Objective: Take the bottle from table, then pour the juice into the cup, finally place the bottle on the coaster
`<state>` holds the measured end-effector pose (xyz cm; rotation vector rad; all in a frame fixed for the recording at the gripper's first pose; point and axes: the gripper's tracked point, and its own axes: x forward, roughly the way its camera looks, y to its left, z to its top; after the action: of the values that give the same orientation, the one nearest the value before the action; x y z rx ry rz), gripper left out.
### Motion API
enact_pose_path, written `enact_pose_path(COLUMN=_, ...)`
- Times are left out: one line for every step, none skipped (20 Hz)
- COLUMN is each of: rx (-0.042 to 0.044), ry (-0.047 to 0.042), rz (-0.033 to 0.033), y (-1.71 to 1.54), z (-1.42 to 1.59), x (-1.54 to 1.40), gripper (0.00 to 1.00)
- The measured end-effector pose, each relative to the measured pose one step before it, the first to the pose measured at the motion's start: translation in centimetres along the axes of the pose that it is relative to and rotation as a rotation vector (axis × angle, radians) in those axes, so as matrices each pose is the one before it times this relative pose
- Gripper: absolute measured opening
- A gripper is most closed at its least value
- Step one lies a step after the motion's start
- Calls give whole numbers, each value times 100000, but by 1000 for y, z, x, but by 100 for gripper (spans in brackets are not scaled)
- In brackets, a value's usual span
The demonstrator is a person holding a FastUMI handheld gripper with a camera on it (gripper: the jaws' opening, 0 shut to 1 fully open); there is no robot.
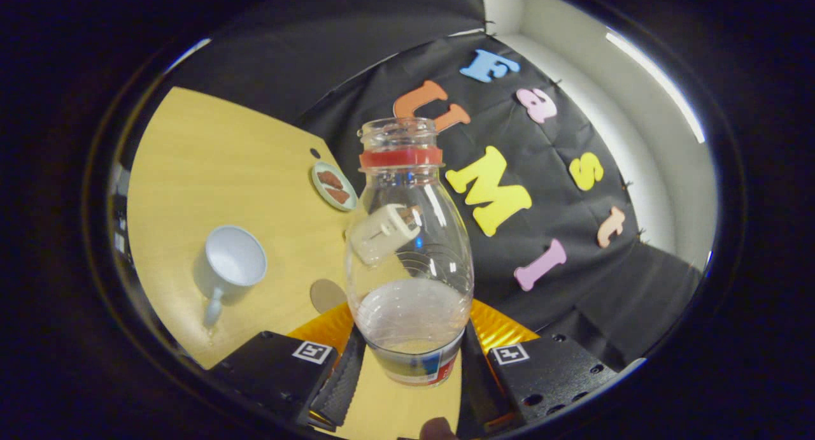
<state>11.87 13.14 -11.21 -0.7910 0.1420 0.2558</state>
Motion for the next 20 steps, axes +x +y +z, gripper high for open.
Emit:
enact_pose_path(rx=10844, ry=-1242, rz=2290, y=-143, z=344, x=-273, gripper=77)
enact_pose_path(rx=9658, ry=-1768, rz=2176, y=-247, z=293, x=38, gripper=76)
enact_pose_path(rx=8657, ry=-1220, rz=2008, y=-330, z=214, x=-18, gripper=76)
enact_pose_path(rx=7837, ry=-1260, rz=1669, y=-379, z=43, x=217, gripper=76)
enact_pose_path(rx=6490, ry=-1422, rz=1021, y=-641, z=356, x=205, gripper=76)
enact_pose_path(rx=5448, ry=-1030, rz=970, y=-692, z=247, x=185, gripper=76)
enact_pose_path(rx=5352, ry=-1803, rz=273, y=-733, z=453, x=258, gripper=76)
enact_pose_path(rx=4164, ry=-1131, rz=1050, y=-411, z=445, x=1034, gripper=76)
enact_pose_path(rx=4002, ry=80, rz=933, y=-472, z=344, x=947, gripper=76)
enact_pose_path(rx=3061, ry=909, rz=978, y=-478, z=187, x=942, gripper=76)
enact_pose_path(rx=2833, ry=-384, rz=966, y=-352, z=499, x=968, gripper=76)
enact_pose_path(rx=1862, ry=990, rz=803, y=-336, z=80, x=776, gripper=76)
enact_pose_path(rx=1154, ry=38, rz=541, y=-269, z=221, x=987, gripper=76)
enact_pose_path(rx=397, ry=-189, rz=606, y=-153, z=137, x=793, gripper=76)
enact_pose_path(rx=438, ry=447, rz=607, y=-109, z=38, x=919, gripper=76)
enact_pose_path(rx=1326, ry=424, rz=1090, y=186, z=-304, x=872, gripper=76)
enact_pose_path(rx=1624, ry=398, rz=1566, y=282, z=-212, x=1110, gripper=76)
enact_pose_path(rx=801, ry=1031, rz=920, y=96, z=-428, x=1219, gripper=76)
enact_pose_path(rx=643, ry=458, rz=824, y=39, z=-441, x=1358, gripper=76)
enact_pose_path(rx=1122, ry=1117, rz=1078, y=97, z=-652, x=1123, gripper=76)
